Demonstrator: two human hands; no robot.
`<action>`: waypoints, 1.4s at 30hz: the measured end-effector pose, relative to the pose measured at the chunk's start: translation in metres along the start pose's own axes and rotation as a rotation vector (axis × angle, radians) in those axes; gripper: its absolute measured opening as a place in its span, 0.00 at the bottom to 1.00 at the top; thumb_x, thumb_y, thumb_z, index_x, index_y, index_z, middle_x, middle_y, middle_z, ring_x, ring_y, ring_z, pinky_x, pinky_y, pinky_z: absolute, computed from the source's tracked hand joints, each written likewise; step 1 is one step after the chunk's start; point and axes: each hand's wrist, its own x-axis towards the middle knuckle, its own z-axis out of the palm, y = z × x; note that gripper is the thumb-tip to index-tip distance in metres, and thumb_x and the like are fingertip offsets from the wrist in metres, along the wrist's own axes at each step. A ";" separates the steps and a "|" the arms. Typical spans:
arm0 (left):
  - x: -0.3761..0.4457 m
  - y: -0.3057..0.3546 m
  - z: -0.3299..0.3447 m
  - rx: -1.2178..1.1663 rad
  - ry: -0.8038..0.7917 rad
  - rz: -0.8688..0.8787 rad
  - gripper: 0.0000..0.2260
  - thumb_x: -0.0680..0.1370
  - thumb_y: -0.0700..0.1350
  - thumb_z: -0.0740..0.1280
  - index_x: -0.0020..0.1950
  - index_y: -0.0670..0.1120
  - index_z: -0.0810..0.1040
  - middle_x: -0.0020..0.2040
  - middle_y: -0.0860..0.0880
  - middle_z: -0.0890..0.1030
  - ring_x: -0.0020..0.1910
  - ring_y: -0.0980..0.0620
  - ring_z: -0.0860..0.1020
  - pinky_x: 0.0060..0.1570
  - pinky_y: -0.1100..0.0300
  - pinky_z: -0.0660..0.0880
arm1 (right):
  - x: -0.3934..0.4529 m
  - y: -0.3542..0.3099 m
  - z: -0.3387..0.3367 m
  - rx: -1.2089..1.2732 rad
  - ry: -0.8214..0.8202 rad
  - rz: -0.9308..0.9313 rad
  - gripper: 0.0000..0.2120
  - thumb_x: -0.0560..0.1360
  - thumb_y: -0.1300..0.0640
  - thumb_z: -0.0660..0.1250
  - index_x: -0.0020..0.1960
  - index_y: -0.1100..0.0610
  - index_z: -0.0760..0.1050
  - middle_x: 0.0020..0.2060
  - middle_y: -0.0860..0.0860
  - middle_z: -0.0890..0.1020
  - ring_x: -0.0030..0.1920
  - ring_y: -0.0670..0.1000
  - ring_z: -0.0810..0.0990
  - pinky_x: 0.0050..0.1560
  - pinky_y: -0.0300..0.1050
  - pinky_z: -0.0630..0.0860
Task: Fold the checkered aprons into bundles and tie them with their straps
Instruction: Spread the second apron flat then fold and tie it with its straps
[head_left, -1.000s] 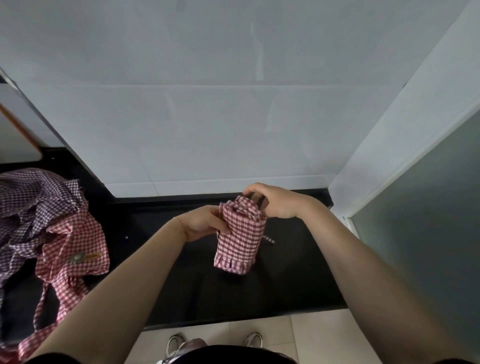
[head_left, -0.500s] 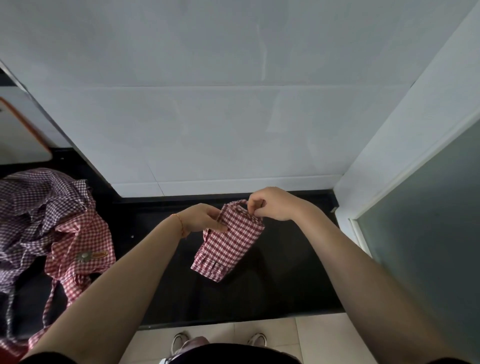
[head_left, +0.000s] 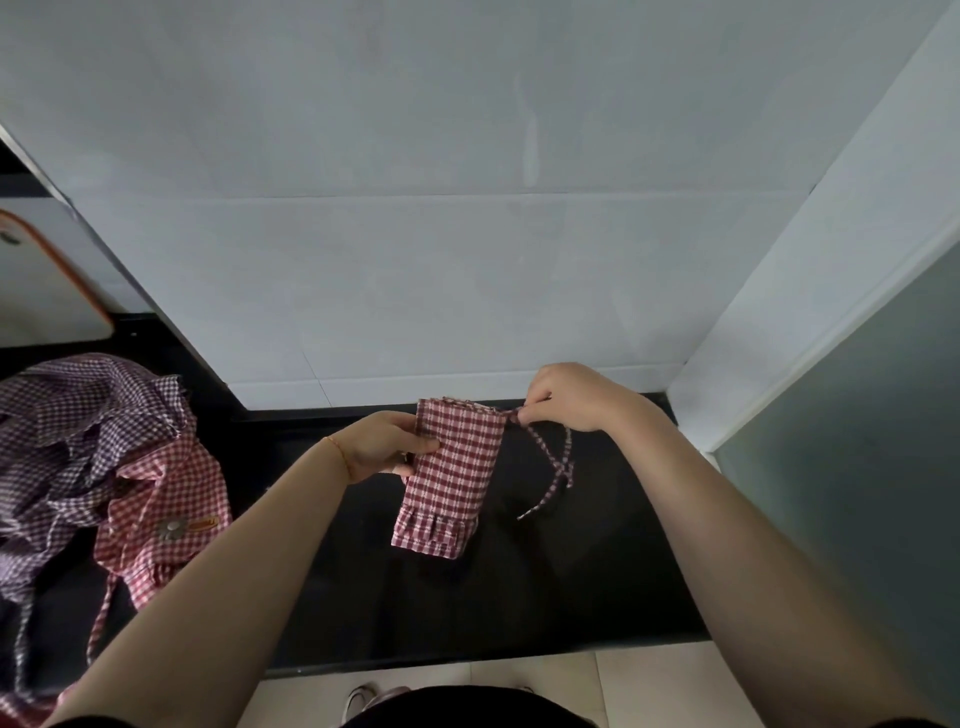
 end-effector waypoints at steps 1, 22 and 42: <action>0.001 0.000 0.001 -0.022 0.035 -0.008 0.13 0.79 0.36 0.68 0.63 0.40 0.79 0.60 0.44 0.83 0.59 0.44 0.81 0.57 0.50 0.79 | 0.000 0.000 -0.001 0.030 0.033 0.030 0.14 0.79 0.46 0.67 0.43 0.54 0.84 0.43 0.50 0.84 0.44 0.52 0.82 0.47 0.45 0.76; 0.008 0.008 0.071 -1.064 0.446 -0.050 0.02 0.79 0.40 0.69 0.51 0.44 0.79 0.46 0.46 0.83 0.46 0.51 0.79 0.37 0.61 0.74 | 0.009 -0.055 0.102 0.687 0.179 0.405 0.18 0.85 0.51 0.55 0.49 0.61 0.78 0.31 0.53 0.76 0.24 0.48 0.71 0.27 0.41 0.68; -0.024 -0.004 0.011 -0.561 -0.189 0.258 0.28 0.61 0.50 0.84 0.57 0.42 0.82 0.51 0.45 0.84 0.47 0.49 0.83 0.50 0.55 0.81 | -0.010 0.028 0.041 0.735 0.167 0.401 0.12 0.80 0.64 0.64 0.62 0.62 0.78 0.57 0.60 0.83 0.54 0.55 0.83 0.61 0.52 0.78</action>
